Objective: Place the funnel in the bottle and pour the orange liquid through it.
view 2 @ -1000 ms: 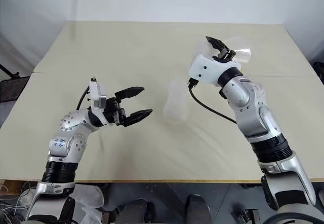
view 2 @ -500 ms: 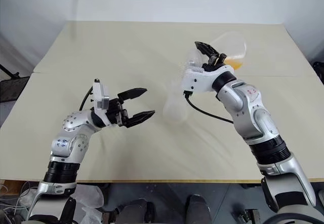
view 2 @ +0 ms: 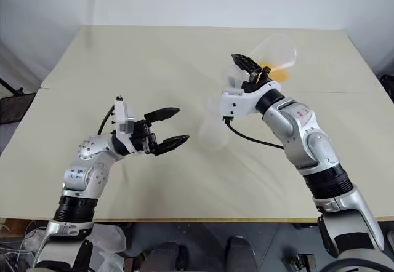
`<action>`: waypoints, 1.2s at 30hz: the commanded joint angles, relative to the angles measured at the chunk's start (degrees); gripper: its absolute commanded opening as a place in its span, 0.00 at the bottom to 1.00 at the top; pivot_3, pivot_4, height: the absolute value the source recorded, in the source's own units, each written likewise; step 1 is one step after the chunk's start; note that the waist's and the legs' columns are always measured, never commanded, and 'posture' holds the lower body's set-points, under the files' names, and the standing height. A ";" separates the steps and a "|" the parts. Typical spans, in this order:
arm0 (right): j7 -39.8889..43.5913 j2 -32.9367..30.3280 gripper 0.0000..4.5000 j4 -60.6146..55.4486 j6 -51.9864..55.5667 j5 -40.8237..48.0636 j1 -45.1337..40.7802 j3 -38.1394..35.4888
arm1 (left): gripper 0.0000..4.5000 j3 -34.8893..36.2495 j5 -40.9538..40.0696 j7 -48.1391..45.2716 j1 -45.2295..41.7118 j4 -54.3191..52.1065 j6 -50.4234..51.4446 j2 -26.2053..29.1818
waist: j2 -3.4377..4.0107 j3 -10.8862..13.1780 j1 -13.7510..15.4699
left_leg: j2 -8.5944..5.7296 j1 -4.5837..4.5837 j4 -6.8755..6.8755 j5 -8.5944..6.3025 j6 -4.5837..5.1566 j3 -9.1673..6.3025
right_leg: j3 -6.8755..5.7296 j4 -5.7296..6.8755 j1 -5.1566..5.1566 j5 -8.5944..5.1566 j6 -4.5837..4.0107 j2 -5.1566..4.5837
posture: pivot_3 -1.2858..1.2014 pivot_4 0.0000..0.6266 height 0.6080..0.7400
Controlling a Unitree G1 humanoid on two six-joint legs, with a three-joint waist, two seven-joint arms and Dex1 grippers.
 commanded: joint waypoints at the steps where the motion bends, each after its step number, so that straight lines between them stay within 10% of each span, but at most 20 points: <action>1: -1.47 -1.14 0.55 -1.13 -2.19 -1.47 -0.57 -1.65 | 1.00 0.28 -0.44 0.05 -0.12 -2.48 -0.85 -0.29 | 0.00 0.00 -0.01 | 0.00 0.00 0.00 0.00 0.00 0.00 | 0.00 0.00 0.00 0.00 0.00 0.00 | 0.52 0.24 1.00; 36: -7.17 -2.49 0.55 2.24 -9.97 -8.50 -2.56 -2.15 | 1.00 0.61 -0.68 1.46 -0.48 -2.88 -1.19 -1.56 | 0.00 0.00 -0.03 | 0.02 0.00 -0.01 0.00 0.00 -0.01 | 0.01 -0.05 0.00 0.00 0.00 0.00 | 0.52 0.24 1.00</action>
